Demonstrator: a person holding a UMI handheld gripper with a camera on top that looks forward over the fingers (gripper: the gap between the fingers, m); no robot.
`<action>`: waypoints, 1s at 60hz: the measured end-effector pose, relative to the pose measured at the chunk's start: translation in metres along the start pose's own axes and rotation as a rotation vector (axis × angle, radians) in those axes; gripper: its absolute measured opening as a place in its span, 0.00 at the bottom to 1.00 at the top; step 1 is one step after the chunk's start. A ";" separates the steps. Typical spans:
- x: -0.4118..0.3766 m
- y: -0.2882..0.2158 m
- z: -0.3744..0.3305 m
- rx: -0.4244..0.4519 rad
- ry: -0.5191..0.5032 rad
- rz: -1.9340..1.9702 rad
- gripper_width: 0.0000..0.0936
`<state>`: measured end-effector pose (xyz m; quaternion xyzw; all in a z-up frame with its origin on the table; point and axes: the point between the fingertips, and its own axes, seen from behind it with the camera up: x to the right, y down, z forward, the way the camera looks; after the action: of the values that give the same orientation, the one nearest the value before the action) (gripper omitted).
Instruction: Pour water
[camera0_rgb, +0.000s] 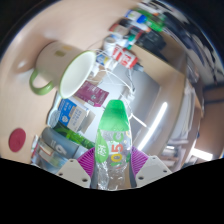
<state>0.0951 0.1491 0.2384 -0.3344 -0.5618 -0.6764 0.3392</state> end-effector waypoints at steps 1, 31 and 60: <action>0.000 -0.002 0.002 0.005 0.005 -0.047 0.49; -0.013 -0.030 0.013 0.093 -0.001 -0.371 0.48; -0.071 0.050 -0.008 -0.109 -0.223 1.812 0.49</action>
<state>0.1755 0.1403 0.2048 -0.7263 -0.0809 -0.1407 0.6680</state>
